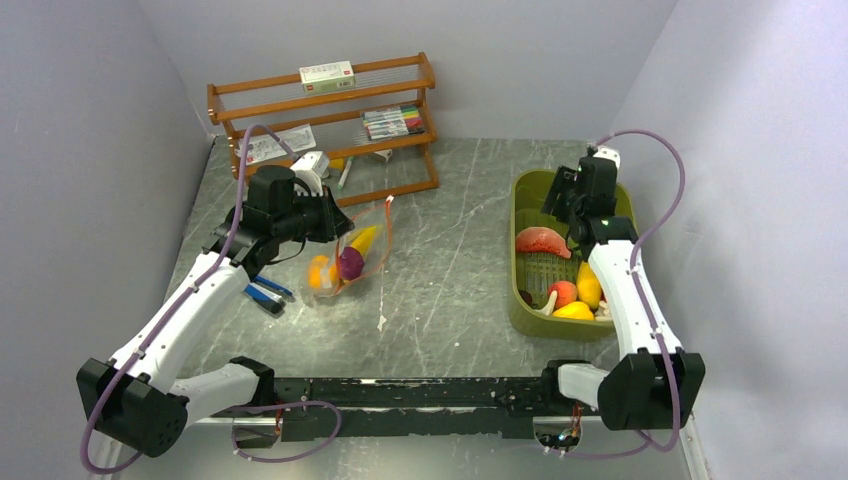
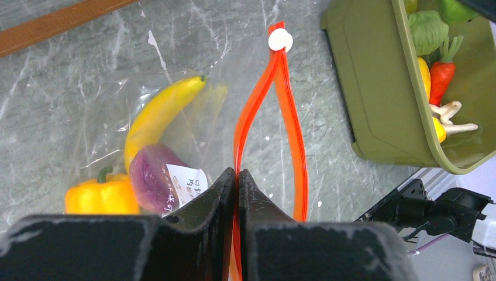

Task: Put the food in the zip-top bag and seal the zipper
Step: Pick up the fake vegetable from the bin.

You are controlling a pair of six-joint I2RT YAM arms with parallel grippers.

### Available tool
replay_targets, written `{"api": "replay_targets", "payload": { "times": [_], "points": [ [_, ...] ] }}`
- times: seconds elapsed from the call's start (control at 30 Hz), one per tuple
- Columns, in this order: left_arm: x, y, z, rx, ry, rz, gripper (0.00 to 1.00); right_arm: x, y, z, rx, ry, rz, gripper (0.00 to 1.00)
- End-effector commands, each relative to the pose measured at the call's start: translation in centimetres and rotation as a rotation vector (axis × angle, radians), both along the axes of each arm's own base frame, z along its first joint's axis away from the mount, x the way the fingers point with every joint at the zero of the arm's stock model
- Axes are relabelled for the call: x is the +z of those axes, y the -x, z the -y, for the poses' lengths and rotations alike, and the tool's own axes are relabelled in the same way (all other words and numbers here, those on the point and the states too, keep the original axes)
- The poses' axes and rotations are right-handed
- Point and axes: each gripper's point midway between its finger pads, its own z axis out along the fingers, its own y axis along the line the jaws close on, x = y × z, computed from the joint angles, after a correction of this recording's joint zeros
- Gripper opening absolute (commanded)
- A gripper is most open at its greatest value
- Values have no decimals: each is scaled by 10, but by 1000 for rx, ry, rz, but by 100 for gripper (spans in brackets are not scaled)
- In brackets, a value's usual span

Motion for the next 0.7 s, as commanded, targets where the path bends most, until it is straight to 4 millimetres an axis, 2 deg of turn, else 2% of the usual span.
{"api": "replay_targets", "payload": {
  "times": [0.0,0.13,0.23,0.37,0.57,0.67],
  "points": [
    [2,-1,2,-2,3,13,7,37,3,-22,60,-34,69,53],
    [3,-1,4,-3,17,-3,7,61,9,-69,206,-105,142,53],
    [4,-1,4,2,15,-11,7,70,15,-97,264,-128,164,53],
    [1,-1,1,14,-1,-16,7,73,24,-143,379,-206,173,53],
    [3,-1,0,20,-1,-10,7,79,49,-227,584,-305,171,53],
    [4,-1,0,20,-1,-5,7,80,59,-258,651,-345,163,53]
  ]
}}
